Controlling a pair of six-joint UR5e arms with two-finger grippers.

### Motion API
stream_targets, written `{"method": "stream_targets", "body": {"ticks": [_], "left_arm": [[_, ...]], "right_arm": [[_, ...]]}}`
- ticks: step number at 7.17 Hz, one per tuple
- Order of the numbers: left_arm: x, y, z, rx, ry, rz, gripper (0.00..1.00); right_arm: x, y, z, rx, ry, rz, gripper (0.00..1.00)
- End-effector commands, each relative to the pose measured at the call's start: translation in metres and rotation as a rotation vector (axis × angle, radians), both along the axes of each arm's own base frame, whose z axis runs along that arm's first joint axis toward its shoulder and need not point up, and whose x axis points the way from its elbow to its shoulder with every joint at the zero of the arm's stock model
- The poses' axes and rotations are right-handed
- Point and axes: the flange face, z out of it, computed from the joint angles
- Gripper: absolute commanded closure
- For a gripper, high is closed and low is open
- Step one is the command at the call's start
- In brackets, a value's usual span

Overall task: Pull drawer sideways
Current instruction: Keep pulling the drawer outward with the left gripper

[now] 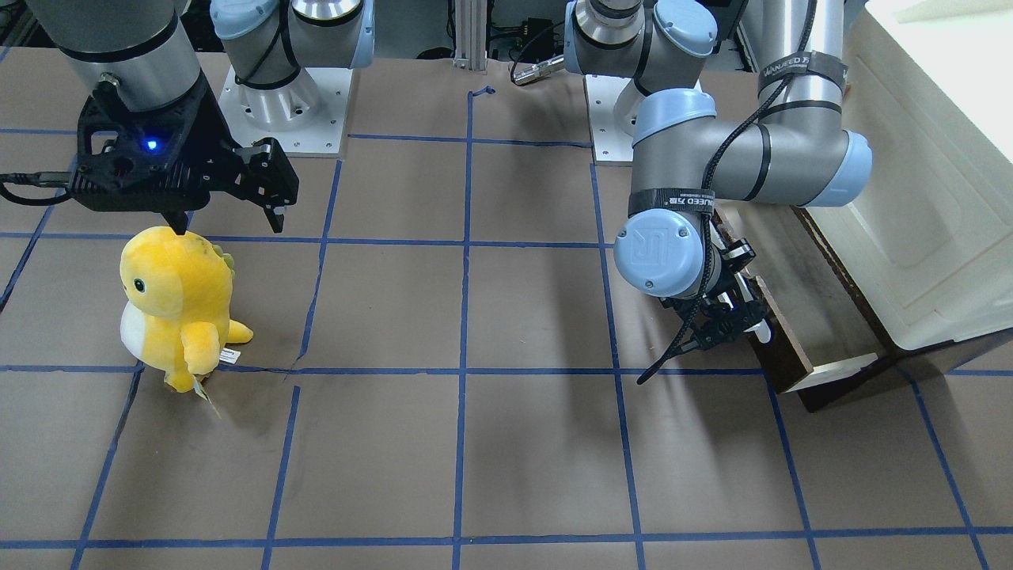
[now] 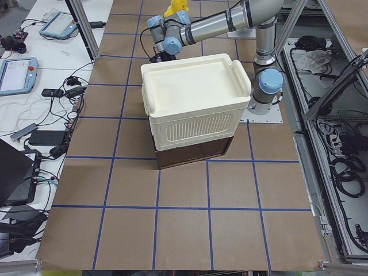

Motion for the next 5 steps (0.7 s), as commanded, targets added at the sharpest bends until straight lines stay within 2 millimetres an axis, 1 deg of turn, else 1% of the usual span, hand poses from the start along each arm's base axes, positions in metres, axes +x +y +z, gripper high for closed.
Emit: {"method": "stream_targets", "body": {"ticks": [1, 2, 5], "left_arm": [[-0.01, 0.0, 0.001, -0.009, 0.004, 0.003, 0.8], [-0.017, -0.002, -0.003, -0.014, -0.002, 0.002, 0.8], [-0.022, -0.005, -0.002, -0.014, 0.006, 0.01, 0.79]], "right_arm": [[0.0, 0.0, 0.0, 0.0, -0.001, 0.0, 0.0], [0.0, 0.0, 0.0, 0.0, -0.001, 0.0, 0.0], [0.0, 0.0, 0.0, 0.0, -0.001, 0.0, 0.0]]}}
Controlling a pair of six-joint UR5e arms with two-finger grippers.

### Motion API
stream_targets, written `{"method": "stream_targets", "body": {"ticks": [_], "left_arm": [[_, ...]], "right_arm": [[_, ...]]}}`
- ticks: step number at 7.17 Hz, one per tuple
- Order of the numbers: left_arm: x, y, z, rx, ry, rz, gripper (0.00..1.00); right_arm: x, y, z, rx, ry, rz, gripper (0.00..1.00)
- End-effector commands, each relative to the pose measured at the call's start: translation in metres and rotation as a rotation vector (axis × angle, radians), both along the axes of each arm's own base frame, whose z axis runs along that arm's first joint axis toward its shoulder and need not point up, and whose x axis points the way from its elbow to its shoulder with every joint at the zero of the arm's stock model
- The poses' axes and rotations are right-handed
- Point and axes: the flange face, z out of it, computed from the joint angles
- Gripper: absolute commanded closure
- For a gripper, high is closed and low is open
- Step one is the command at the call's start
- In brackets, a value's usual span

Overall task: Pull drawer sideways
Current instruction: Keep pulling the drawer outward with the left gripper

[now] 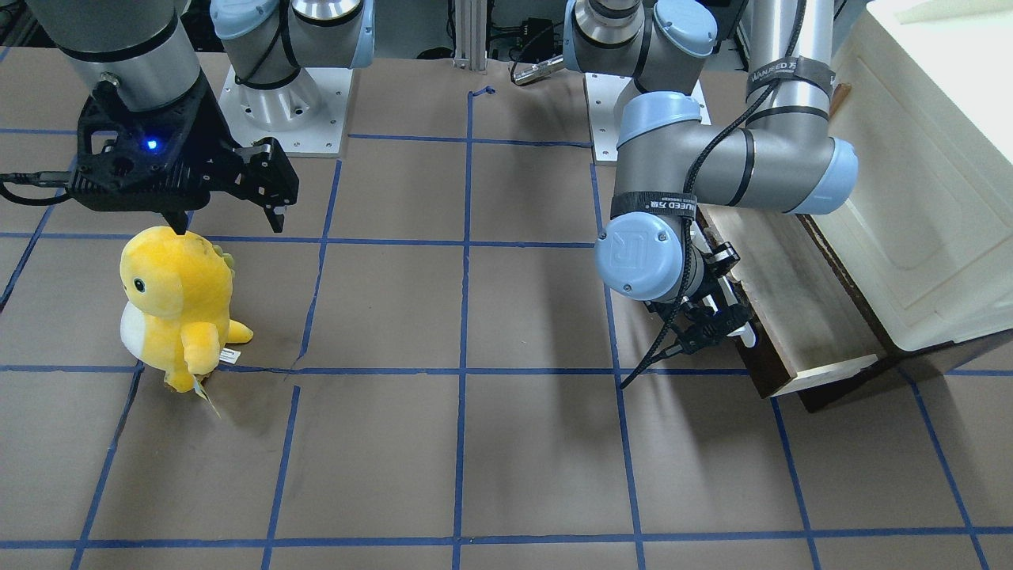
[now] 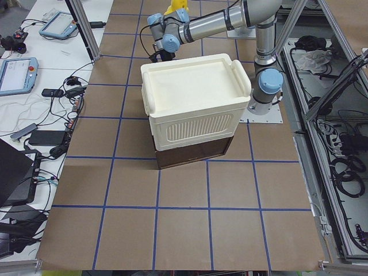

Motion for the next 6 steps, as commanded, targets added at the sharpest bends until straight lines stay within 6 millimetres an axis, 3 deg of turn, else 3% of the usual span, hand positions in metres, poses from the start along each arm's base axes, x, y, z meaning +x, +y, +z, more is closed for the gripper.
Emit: {"method": "stream_targets", "body": {"ticks": [1, 3, 5, 6], "left_arm": [[-0.0046, -0.0011, 0.002, -0.004, 0.015, 0.006, 0.78], [-0.0056, -0.0017, 0.0032, -0.007, 0.017, 0.006, 0.77], [-0.0066, -0.001, 0.0025, -0.003, 0.027, 0.011, 0.65], [-0.0068, -0.0011, 0.0025, -0.004, 0.029, 0.012, 0.48]], "right_arm": [[0.0, 0.0, 0.0, 0.0, 0.0, 0.0, 0.0], [-0.0002, 0.0, 0.0, 0.0, 0.002, 0.0, 0.0], [0.0, 0.0, 0.0, 0.0, 0.0, 0.0, 0.0], [0.0, 0.0, 0.0, 0.0, 0.0, 0.0, 0.0]]}}
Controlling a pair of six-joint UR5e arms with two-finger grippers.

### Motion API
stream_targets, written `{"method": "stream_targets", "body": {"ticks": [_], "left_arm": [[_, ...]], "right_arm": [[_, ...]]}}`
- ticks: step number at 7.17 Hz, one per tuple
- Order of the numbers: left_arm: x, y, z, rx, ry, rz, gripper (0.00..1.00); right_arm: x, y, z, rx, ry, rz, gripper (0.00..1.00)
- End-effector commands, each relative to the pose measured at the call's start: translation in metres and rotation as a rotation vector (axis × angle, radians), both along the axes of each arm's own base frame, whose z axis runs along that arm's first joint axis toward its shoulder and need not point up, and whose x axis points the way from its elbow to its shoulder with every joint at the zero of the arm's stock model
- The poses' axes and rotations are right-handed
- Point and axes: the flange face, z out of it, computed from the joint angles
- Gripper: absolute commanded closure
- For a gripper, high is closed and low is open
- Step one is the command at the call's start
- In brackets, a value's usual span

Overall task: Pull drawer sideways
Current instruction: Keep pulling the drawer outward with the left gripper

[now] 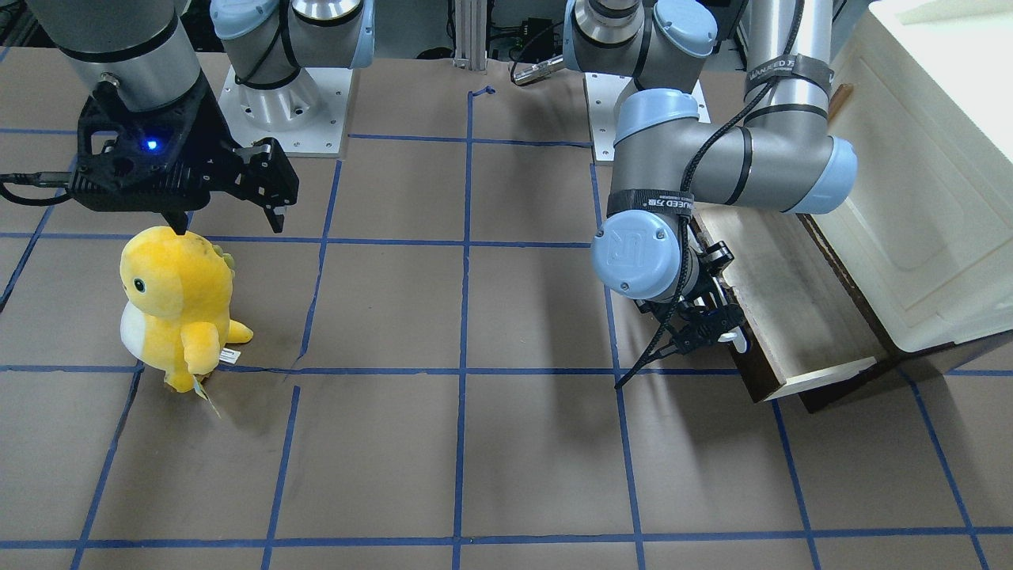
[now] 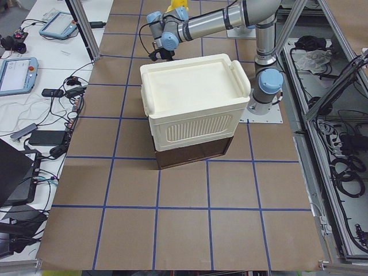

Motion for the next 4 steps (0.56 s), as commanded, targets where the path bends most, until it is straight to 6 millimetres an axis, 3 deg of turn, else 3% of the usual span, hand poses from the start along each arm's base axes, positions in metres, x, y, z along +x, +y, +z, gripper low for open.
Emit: {"method": "stream_targets", "body": {"ticks": [1, 2, 4], "left_arm": [[0.0, 0.0, 0.001, -0.001, 0.004, 0.001, 0.17], [0.0, 0.001, 0.006, -0.006, 0.009, -0.007, 0.0], [-0.014, 0.0, 0.035, -0.038, 0.052, -0.053, 0.0]], "right_arm": [[0.0, 0.0, 0.0, 0.0, 0.001, 0.0, 0.0], [0.0, 0.0, 0.0, 0.0, 0.001, 0.0, 0.0], [0.0, 0.0, 0.0, 0.0, 0.0, 0.0, 0.0]]}}
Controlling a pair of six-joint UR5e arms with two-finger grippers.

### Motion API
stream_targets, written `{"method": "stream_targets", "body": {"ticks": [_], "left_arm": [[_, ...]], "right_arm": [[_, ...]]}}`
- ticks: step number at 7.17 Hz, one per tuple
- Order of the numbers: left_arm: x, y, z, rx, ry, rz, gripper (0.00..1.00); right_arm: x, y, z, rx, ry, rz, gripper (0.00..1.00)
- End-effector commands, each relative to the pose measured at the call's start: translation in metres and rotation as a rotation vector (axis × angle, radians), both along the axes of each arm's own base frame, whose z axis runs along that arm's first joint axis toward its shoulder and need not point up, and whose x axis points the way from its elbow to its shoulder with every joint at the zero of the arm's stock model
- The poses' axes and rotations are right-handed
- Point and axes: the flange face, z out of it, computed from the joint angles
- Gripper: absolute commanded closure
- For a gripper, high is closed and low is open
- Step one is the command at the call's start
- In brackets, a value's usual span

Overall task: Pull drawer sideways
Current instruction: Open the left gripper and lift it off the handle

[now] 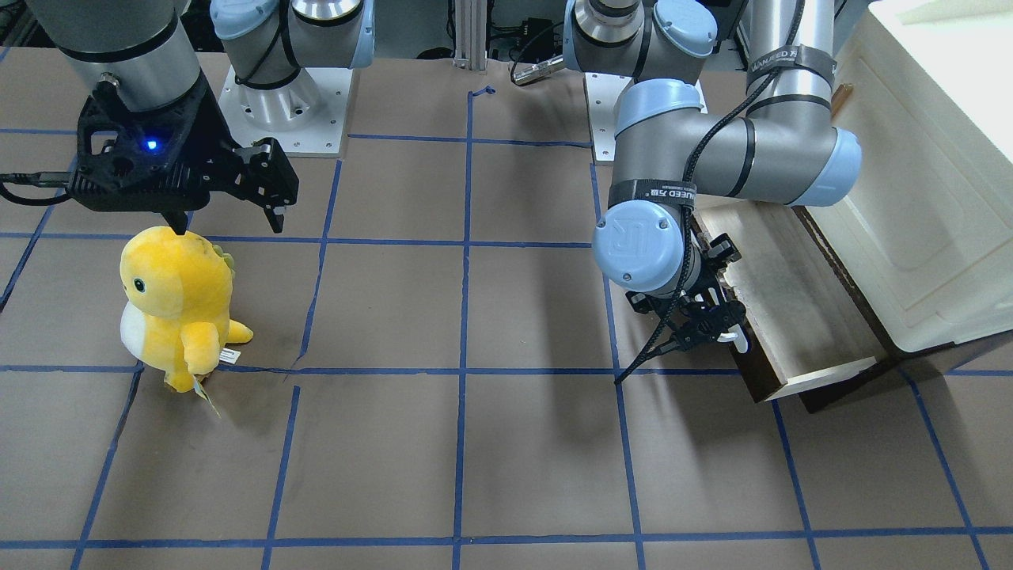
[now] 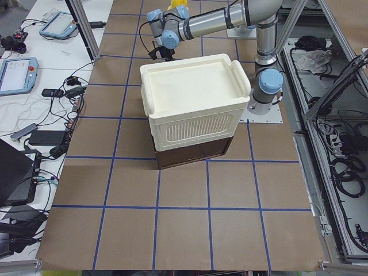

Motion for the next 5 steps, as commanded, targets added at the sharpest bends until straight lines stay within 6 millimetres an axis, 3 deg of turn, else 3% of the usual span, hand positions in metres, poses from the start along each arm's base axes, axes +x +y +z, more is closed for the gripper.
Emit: {"method": "stream_targets", "body": {"ticks": [1, 5], "left_arm": [[-0.021, -0.001, 0.042, -0.043, 0.102, -0.062, 0.0], [-0.035, -0.002, 0.135, -0.129, 0.373, -0.256, 0.0]], "right_arm": [[0.0, 0.0, 0.0, 0.0, -0.001, 0.0, 0.0], [0.0, 0.0, 0.0, 0.0, 0.0, 0.002, 0.0]]}}
